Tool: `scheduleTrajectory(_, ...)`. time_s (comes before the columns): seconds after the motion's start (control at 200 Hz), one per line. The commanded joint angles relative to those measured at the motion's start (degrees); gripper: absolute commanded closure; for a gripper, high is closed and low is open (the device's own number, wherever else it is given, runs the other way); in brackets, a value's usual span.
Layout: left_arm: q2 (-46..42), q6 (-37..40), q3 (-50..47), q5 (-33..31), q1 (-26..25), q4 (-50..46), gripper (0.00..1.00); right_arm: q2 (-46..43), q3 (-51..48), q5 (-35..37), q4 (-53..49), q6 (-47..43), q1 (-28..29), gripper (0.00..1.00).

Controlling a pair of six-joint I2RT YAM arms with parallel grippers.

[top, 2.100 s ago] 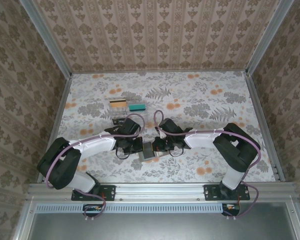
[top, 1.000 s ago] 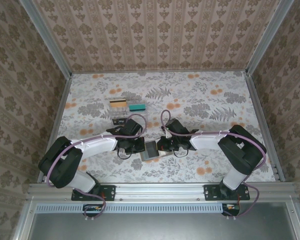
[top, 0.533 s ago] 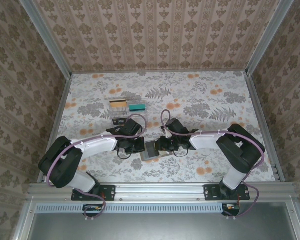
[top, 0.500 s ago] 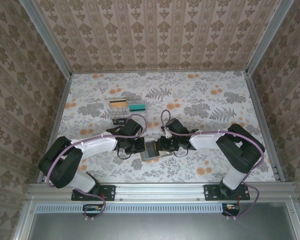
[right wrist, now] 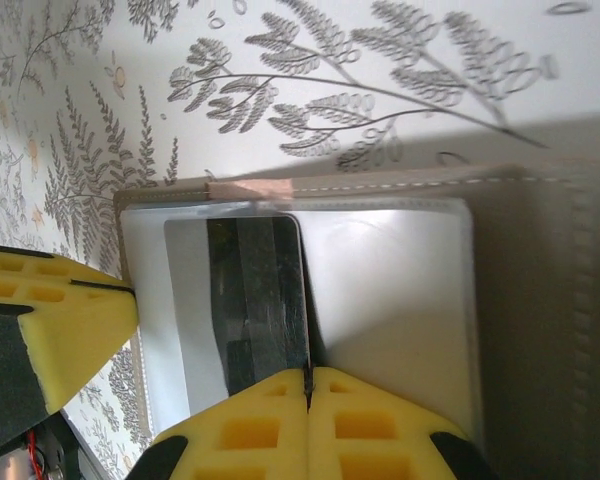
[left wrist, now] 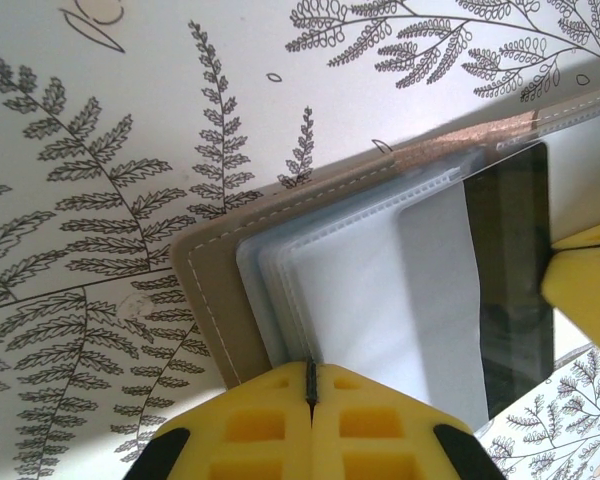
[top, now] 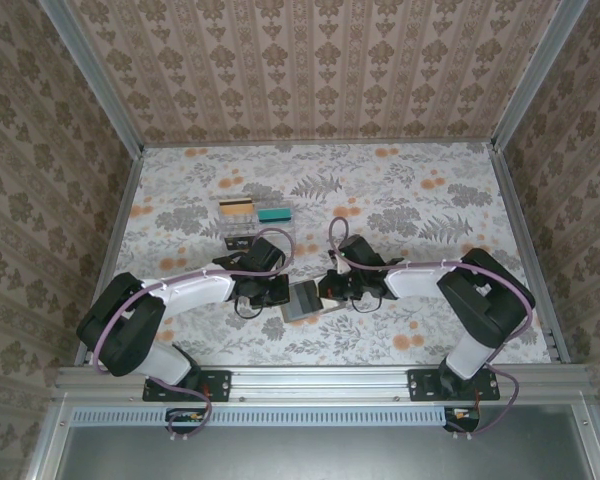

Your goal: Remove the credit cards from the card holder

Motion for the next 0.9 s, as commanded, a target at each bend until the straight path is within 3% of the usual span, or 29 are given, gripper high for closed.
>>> scheduleTrajectory(0.0,0.63,1.41,-0.37,-1.76,-0.18,-4.02,1.00,-2.99,-1.82,0.54,-3.47,-2.19,-1.68,1.00)
scheduleTrajectory(0.475,-2.86,1.29,2.17,-1.20,0.86,-5.71,0.99,-16.14,-1.39,0.33,-13.01,-7.07,-4.67,1.00)
scheduleTrajectory(0.525,-3.91,0.78,2.52,-0.79,1.26,-5.53,0.93,-17.01,-1.10,0.00,-13.37,-7.04,-4.69,1.00)
scheduleTrajectory(0.71,-9.37,-2.55,2.91,1.53,3.26,-2.16,0.51,-19.03,-0.70,-1.91,-10.90,-4.11,-5.17,1.00)
scheduleTrajectory(0.825,-13.87,-7.01,0.41,5.09,5.68,5.13,0.37,-20.68,0.12,-2.75,-9.06,-1.71,-5.68,1.00)
scheduleTrajectory(0.895,-16.58,-9.84,-1.45,6.83,7.52,9.90,0.36,-21.69,0.72,-3.30,-7.83,-0.11,-6.20,1.00)
